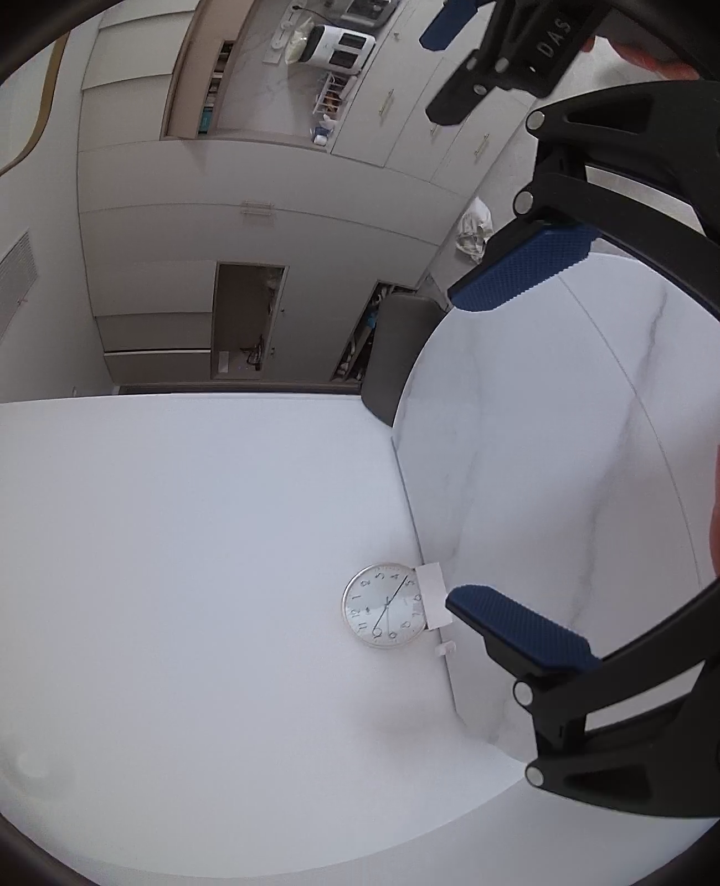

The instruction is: Collect trash

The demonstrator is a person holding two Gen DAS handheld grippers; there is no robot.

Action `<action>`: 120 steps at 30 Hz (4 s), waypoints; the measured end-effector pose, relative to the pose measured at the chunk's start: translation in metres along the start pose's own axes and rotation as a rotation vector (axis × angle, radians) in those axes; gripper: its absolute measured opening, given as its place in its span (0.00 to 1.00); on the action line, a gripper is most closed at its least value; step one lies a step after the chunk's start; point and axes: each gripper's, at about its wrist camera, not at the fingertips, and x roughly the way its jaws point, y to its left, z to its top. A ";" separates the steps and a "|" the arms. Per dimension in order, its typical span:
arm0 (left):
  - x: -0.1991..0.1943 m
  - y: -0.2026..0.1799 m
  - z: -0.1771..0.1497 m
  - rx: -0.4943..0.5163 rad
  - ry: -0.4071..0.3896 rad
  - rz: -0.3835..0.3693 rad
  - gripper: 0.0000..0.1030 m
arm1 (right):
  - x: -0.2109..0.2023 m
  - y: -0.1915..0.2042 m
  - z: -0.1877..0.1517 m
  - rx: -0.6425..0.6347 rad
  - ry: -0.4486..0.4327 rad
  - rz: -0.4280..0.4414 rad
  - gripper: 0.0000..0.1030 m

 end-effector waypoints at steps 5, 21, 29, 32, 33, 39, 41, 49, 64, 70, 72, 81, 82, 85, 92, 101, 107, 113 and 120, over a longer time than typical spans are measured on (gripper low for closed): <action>-0.004 -0.006 -0.005 -0.002 0.002 -0.009 0.92 | -0.003 -0.003 -0.004 0.002 0.006 0.007 0.98; 0.009 -0.003 -0.007 -0.008 0.024 -0.019 0.92 | 0.006 0.004 -0.005 -0.002 0.020 0.020 0.98; 0.014 -0.004 -0.006 -0.004 0.029 -0.019 0.92 | 0.010 0.006 -0.006 -0.002 0.021 0.032 0.98; 0.017 -0.004 -0.006 -0.004 0.032 -0.018 0.92 | 0.011 0.007 -0.007 -0.003 0.023 0.036 0.98; 0.017 -0.004 -0.007 -0.004 0.032 -0.018 0.92 | 0.010 0.007 -0.007 -0.004 0.023 0.037 0.98; 0.018 -0.005 -0.008 -0.001 0.032 -0.014 0.92 | 0.011 0.006 -0.006 -0.003 0.024 0.042 0.98; 0.019 -0.006 -0.009 0.001 0.034 -0.013 0.92 | 0.012 0.005 -0.005 0.001 0.025 0.042 0.98; 0.020 -0.007 -0.009 0.004 0.034 -0.015 0.92 | 0.012 0.004 -0.004 0.006 0.027 0.047 0.98; 0.019 -0.008 -0.010 0.008 0.036 -0.014 0.92 | 0.012 0.004 -0.004 0.009 0.026 0.046 0.98; 0.018 -0.005 -0.010 0.010 0.032 -0.017 0.92 | 0.011 0.004 -0.004 0.010 0.025 0.045 0.98; 0.018 -0.006 -0.010 0.010 0.033 -0.019 0.92 | 0.011 0.005 -0.004 0.009 0.026 0.044 0.98; 0.016 -0.001 -0.010 0.009 0.033 -0.016 0.92 | 0.010 0.005 -0.003 0.007 0.024 0.042 0.98; 0.016 0.000 -0.010 0.008 0.033 -0.016 0.92 | 0.010 0.005 -0.003 0.006 0.024 0.043 0.98; 0.015 0.001 -0.010 0.008 0.033 -0.013 0.92 | 0.009 0.005 -0.002 0.002 0.024 0.045 0.98; 0.014 0.004 -0.011 0.005 0.034 -0.013 0.92 | 0.009 0.005 -0.001 -0.005 0.026 0.054 0.98; 0.013 0.005 -0.011 0.004 0.035 -0.011 0.92 | 0.010 0.007 -0.002 -0.005 0.028 0.060 0.98; 0.012 0.006 -0.011 0.004 0.034 -0.010 0.92 | 0.011 0.009 -0.002 -0.007 0.027 0.067 0.98; 0.012 0.008 -0.011 0.001 0.034 -0.006 0.92 | 0.010 0.012 -0.005 -0.008 0.030 0.069 0.98; 0.010 0.011 -0.012 -0.004 0.035 -0.001 0.92 | 0.009 0.013 -0.005 -0.011 0.030 0.071 0.98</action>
